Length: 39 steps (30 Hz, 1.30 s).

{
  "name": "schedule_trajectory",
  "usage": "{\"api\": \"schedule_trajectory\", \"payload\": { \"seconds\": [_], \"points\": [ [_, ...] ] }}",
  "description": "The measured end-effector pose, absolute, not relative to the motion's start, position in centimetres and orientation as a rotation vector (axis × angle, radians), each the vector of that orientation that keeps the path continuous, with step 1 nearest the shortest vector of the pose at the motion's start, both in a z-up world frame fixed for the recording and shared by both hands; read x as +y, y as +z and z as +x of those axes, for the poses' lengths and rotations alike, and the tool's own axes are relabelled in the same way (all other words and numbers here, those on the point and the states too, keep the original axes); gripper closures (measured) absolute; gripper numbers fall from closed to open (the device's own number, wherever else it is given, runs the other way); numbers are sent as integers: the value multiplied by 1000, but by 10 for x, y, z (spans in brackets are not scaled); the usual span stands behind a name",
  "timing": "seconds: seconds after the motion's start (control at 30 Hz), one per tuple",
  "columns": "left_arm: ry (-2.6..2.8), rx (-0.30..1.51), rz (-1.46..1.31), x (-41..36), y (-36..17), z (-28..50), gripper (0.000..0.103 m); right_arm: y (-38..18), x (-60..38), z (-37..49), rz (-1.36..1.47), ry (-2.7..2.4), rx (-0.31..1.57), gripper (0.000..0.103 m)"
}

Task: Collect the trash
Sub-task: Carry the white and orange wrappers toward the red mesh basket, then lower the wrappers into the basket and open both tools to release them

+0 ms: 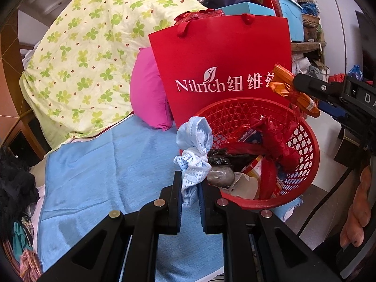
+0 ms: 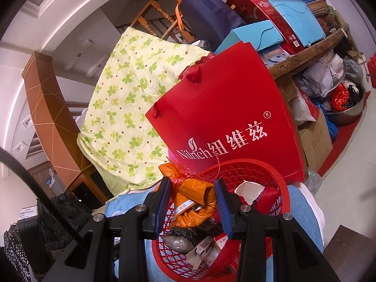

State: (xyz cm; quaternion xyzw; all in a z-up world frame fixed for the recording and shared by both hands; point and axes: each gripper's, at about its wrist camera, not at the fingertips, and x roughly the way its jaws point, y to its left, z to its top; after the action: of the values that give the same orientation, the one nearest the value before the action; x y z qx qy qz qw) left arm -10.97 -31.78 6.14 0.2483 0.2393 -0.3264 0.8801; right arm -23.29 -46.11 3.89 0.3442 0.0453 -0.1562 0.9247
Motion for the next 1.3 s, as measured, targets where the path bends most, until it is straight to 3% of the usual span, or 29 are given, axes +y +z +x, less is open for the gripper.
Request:
{"api": "schedule_trajectory", "payload": {
  "seconds": [1.3],
  "points": [
    [-729, 517, 552, -347, 49, -119, 89, 32, -472, -242, 750, -339, 88, 61]
  ]
}}
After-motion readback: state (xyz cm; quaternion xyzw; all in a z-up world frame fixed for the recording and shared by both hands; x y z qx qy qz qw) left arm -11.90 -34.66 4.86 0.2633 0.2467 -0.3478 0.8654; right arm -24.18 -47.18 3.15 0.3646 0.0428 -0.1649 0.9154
